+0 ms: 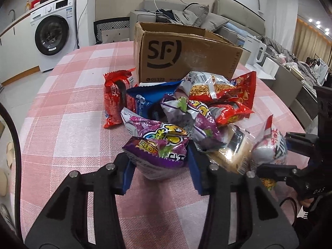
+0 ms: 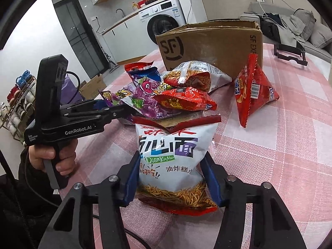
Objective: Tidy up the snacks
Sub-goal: 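Grasp the purple chip bag with the left tool while the right tool grasps the white noodle bag, then carry both bags over the cardboard box and open both tools to drop them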
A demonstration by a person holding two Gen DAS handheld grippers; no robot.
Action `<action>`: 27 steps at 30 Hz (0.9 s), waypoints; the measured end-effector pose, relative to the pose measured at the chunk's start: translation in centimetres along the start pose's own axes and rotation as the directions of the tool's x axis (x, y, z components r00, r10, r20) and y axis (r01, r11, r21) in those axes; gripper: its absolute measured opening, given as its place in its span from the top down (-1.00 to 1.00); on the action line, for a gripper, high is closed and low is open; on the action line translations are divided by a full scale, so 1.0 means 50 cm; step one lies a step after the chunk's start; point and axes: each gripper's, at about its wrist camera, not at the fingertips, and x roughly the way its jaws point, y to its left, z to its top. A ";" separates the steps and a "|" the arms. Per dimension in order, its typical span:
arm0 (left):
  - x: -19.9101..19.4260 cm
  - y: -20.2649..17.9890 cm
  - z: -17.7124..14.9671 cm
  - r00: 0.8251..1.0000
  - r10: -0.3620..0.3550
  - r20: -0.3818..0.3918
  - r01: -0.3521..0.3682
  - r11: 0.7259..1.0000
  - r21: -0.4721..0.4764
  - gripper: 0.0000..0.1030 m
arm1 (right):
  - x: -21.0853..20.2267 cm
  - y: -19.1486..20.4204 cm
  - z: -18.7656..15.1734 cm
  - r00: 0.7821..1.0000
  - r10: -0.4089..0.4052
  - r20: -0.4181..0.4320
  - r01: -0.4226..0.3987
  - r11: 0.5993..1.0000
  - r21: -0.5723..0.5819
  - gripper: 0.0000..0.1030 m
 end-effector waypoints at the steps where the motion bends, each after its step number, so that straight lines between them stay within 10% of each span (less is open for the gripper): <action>1: 0.000 0.001 -0.001 1.000 -0.004 0.000 0.004 1.000 -0.003 0.20 | -0.001 0.001 -0.001 1.000 0.000 0.001 0.000 1.000 -0.004 -0.08; 27: -0.183 -0.017 0.021 0.983 -0.031 0.181 0.032 0.999 -0.003 0.21 | -0.129 -0.021 0.081 0.978 -0.110 0.177 0.107 0.994 0.027 -0.05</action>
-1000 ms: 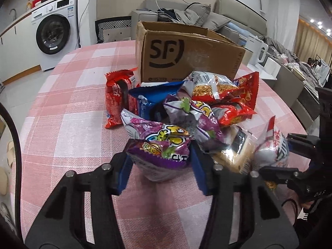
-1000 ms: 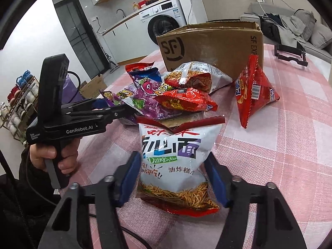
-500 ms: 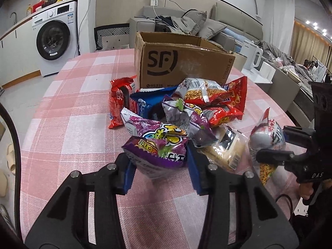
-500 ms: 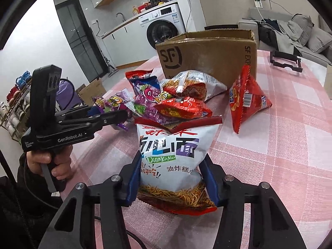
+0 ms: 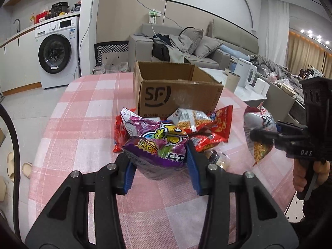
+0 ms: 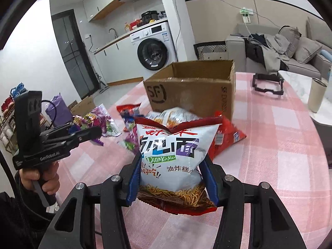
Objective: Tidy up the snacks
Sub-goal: 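Carry both bags over the cardboard box and open both tools to drop them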
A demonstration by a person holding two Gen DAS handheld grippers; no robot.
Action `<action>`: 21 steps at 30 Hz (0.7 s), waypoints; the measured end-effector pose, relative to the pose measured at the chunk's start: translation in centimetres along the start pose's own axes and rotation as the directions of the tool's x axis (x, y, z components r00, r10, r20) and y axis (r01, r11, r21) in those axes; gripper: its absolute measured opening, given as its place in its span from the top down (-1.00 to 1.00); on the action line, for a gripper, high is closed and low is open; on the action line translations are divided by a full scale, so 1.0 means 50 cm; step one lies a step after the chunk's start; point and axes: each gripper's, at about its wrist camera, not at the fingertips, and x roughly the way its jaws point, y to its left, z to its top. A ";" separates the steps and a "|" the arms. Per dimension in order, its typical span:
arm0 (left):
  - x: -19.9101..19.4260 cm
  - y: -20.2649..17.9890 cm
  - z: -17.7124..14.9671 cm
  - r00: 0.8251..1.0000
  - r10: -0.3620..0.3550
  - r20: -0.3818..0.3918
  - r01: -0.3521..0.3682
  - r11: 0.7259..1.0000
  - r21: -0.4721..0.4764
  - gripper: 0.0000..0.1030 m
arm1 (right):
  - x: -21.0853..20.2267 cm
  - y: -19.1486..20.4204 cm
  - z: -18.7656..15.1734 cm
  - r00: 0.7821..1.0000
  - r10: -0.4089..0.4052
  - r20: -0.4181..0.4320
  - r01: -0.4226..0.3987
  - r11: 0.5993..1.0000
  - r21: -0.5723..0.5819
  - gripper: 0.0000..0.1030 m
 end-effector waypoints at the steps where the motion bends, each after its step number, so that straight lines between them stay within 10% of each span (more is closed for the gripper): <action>1: -0.002 -0.002 0.006 1.000 -0.002 0.006 0.002 1.000 0.000 0.21 | -0.003 -0.003 0.008 1.000 -0.005 0.007 0.005 1.000 0.003 -0.05; 21: 0.044 -0.035 0.166 0.996 -0.018 0.092 0.014 0.999 0.044 0.21 | 0.031 -0.016 0.175 0.994 -0.073 0.085 0.069 0.996 0.050 -0.05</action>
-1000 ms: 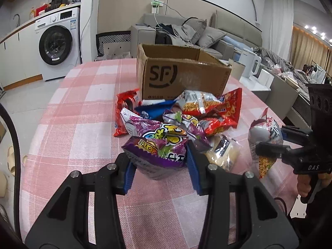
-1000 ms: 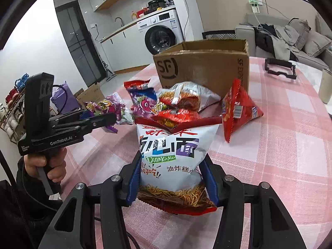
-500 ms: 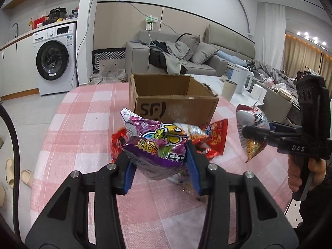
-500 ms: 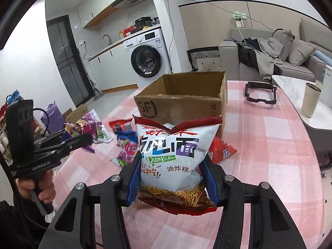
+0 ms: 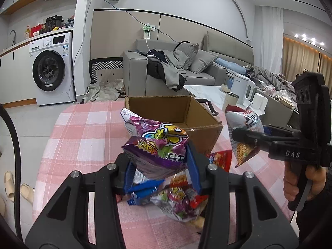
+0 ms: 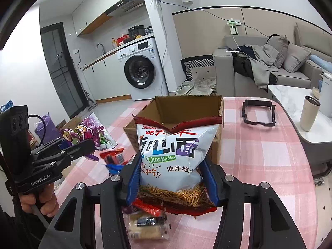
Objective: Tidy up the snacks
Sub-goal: 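Carry both bags over the cardboard box and open both tools to drop them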
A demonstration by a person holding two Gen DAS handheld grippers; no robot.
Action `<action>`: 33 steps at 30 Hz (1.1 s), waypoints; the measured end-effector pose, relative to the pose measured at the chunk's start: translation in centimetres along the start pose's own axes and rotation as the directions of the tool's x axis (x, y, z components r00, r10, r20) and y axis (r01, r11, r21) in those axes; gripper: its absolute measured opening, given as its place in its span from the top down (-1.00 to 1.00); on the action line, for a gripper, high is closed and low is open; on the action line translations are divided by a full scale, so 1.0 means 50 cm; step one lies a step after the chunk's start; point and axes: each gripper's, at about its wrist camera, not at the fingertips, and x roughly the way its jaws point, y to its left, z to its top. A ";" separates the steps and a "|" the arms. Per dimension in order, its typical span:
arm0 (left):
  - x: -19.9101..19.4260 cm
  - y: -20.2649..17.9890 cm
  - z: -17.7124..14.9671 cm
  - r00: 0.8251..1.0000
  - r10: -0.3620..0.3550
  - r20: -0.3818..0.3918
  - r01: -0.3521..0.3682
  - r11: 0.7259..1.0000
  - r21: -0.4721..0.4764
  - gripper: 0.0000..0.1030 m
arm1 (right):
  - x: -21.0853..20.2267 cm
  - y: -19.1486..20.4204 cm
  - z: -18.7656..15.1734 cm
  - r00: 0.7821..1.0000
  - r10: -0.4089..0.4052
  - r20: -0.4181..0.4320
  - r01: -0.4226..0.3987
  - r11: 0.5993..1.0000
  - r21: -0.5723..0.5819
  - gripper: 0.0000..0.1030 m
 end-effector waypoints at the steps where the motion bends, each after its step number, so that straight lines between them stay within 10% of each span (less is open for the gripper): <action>1: 0.006 -0.001 0.009 1.000 -0.001 0.003 0.001 1.000 0.004 0.21 | 0.006 -0.002 0.007 1.000 -0.001 0.001 0.001 1.000 0.004 -0.05; 33: 0.331 0.033 0.181 0.997 0.040 -0.068 -0.039 0.999 0.016 0.21 | 0.221 -0.065 0.166 0.992 -0.126 0.003 0.125 0.990 0.060 -0.05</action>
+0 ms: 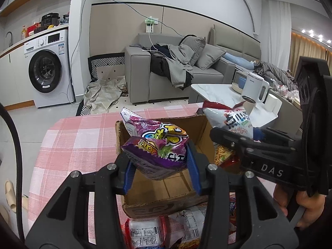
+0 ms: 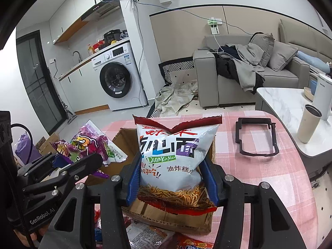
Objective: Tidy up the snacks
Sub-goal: 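Carry both bags over the cardboard box and open both tools to drop them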
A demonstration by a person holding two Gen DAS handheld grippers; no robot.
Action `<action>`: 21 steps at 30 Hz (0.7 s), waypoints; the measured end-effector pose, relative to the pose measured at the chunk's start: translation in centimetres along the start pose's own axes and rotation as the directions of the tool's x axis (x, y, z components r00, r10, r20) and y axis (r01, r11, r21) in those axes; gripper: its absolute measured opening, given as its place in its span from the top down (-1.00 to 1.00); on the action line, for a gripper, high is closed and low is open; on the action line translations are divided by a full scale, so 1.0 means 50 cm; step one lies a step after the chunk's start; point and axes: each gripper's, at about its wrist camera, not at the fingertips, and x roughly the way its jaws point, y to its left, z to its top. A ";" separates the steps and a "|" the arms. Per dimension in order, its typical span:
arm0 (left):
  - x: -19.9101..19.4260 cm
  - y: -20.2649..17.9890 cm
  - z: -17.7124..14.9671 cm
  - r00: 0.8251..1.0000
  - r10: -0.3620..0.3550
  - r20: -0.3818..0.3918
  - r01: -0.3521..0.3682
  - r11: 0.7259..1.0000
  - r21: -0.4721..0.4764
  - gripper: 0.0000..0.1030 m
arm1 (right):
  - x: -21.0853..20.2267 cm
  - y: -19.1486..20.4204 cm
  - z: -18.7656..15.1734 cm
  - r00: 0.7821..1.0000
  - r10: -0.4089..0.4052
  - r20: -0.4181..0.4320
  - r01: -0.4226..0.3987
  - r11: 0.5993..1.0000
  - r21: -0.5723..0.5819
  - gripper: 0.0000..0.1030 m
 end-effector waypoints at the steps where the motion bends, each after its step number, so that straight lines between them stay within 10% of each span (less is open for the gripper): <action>1: 0.007 0.001 0.000 1.000 0.002 -0.003 -0.002 1.000 0.000 0.21 | 0.007 -0.004 -0.003 1.000 0.000 -0.003 0.000 1.000 -0.001 -0.05; 21: 0.089 0.010 -0.034 0.997 0.042 -0.058 -0.041 0.999 0.017 0.21 | 0.095 -0.013 -0.027 0.995 -0.005 -0.096 0.000 0.999 -0.046 -0.05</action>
